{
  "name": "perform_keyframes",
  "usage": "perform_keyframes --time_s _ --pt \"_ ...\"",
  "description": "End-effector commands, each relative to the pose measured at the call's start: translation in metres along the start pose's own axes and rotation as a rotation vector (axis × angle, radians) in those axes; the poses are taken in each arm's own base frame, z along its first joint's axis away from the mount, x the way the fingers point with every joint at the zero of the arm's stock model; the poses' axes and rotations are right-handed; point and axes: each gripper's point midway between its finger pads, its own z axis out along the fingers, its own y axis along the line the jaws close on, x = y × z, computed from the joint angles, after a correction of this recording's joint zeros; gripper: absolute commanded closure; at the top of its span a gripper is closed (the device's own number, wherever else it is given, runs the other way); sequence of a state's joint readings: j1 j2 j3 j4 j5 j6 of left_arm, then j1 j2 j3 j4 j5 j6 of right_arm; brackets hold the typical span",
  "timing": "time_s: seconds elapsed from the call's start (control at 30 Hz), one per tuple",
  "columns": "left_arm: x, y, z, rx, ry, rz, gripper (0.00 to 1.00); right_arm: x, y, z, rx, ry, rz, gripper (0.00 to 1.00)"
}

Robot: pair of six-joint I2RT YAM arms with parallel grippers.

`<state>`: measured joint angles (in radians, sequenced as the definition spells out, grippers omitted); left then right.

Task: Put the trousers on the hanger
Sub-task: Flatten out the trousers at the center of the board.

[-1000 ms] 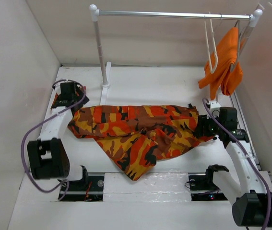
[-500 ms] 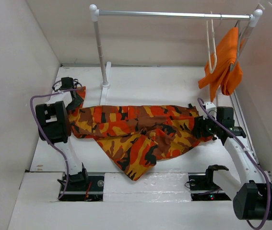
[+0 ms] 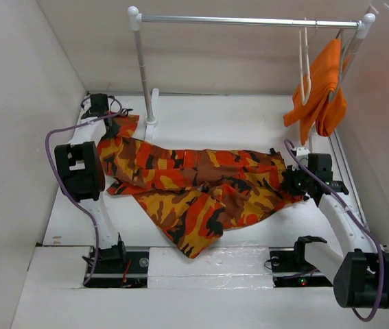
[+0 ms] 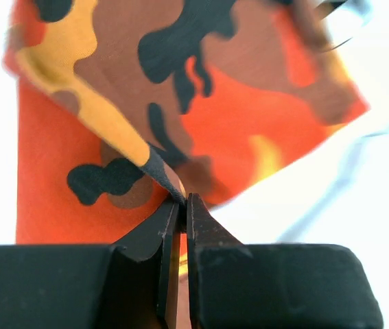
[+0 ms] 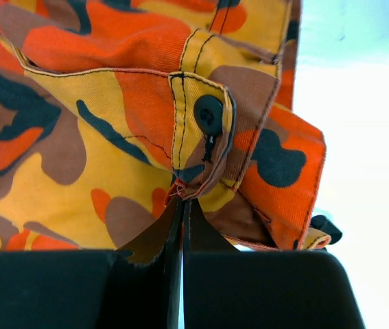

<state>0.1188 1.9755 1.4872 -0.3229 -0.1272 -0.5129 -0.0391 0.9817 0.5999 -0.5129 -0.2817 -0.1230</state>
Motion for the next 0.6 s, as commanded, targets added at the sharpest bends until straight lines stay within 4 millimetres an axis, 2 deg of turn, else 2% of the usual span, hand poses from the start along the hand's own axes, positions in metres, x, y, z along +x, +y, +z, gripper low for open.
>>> perform_keyframes --time_s 0.0,0.1,0.13,0.17,0.27,0.3,0.33,0.37,0.4,0.47,0.5,0.57 --pt "-0.065 -0.07 -0.054 0.237 -0.183 -0.069 1.0 -0.043 -0.008 -0.008 0.046 -0.124 -0.001 1.0" --pt "-0.078 -0.09 -0.048 0.272 -0.195 -0.097 1.0 -0.045 -0.009 -0.009 0.053 -0.12 -0.002 1.0" --pt "-0.084 -0.097 -0.04 0.278 -0.199 -0.095 1.0 -0.045 -0.009 -0.008 0.053 -0.12 -0.004 1.0" --pt "-0.086 -0.098 -0.038 0.273 -0.197 -0.098 1.0 -0.043 -0.01 -0.008 0.056 -0.117 -0.003 1.0" --pt "-0.096 -0.11 -0.05 0.314 -0.233 -0.076 1.0 -0.042 -0.008 -0.009 0.05 -0.119 -0.001 1.0" --pt "-0.098 -0.114 -0.065 0.356 -0.239 -0.061 0.93 -0.04 -0.005 -0.01 0.035 -0.12 0.0 0.96" --pt "-0.094 -0.113 -0.082 0.382 -0.231 -0.004 0.63 -0.042 -0.003 -0.01 0.023 -0.124 -0.002 0.84" --pt "-0.09 -0.111 -0.081 0.373 -0.217 -0.002 0.63 -0.042 -0.003 -0.011 0.023 -0.124 -0.006 0.83" --pt "-0.083 -0.101 -0.099 0.371 -0.215 0.009 0.56 -0.04 -0.001 -0.013 0.017 -0.114 -0.011 0.67" --pt "-0.066 -0.081 -0.116 0.354 -0.215 0.022 0.44 -0.043 0.002 -0.016 0.001 -0.118 -0.033 0.51" --pt "-0.039 -0.057 -0.13 0.334 -0.2 0.018 0.44 -0.045 0.004 -0.02 -0.007 -0.126 -0.045 0.42" --pt "-0.019 -0.027 -0.143 0.282 -0.222 0.002 0.43 -0.049 0.006 -0.026 -0.014 -0.144 -0.068 0.35"
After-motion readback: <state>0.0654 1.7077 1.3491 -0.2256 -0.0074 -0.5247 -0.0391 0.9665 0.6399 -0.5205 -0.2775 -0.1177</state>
